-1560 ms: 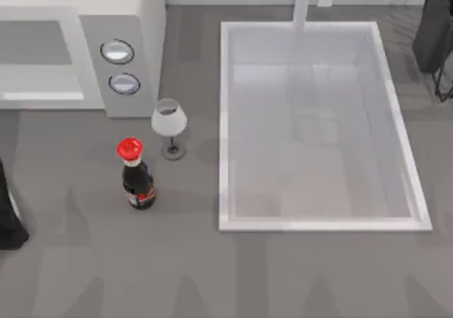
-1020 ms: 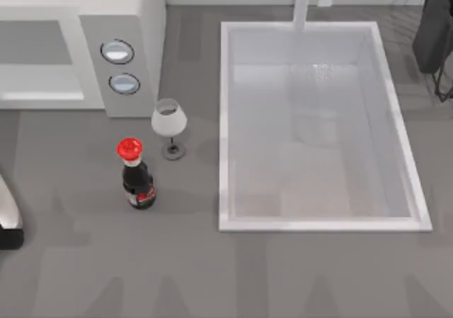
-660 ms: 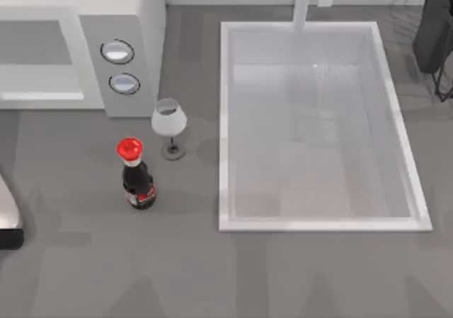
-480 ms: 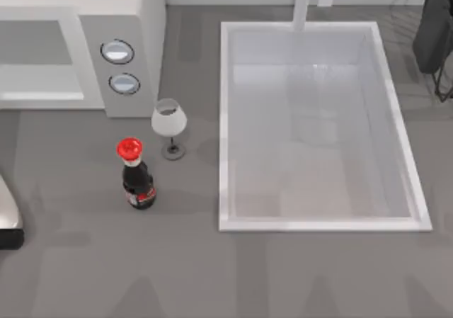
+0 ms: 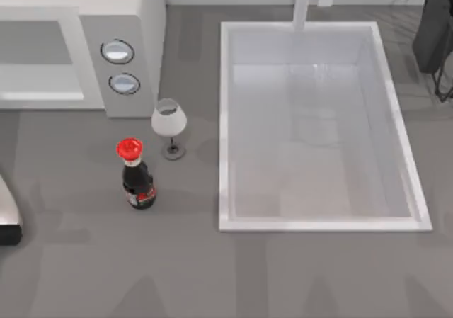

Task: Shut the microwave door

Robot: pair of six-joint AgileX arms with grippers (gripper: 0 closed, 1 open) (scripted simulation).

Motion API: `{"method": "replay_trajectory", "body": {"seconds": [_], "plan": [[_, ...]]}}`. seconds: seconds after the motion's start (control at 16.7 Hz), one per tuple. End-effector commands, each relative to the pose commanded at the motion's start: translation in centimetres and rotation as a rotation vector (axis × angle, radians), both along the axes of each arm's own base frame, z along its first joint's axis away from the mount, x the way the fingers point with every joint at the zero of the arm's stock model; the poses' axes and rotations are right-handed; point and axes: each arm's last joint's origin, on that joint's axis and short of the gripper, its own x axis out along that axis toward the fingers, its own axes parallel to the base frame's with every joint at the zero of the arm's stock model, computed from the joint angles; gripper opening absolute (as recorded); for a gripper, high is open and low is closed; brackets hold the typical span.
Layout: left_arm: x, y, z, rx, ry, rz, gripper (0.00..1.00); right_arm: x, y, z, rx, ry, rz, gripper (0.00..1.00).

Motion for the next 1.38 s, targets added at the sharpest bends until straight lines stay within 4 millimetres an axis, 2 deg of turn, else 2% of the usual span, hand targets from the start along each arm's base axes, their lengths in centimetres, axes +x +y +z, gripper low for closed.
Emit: {"method": "replay_trajectory", "body": {"seconds": [0.48,1.02,1.38], "plan": [[0.1,0.2,0.3,0.0,0.006,-0.003,0.0,0.0,0.0,0.0,0.0,0.0,0.0,1.0],[-1.7,1.4,-1.0,0.0,0.005,-0.003,0.0,0.0,0.0,0.0,0.0,0.0,0.0,1.0],[-2.0,1.0,-0.2,0.006,-0.018,-0.001,0.0,0.0,0.0,0.0,0.0,0.0,0.0,1.0]]}}
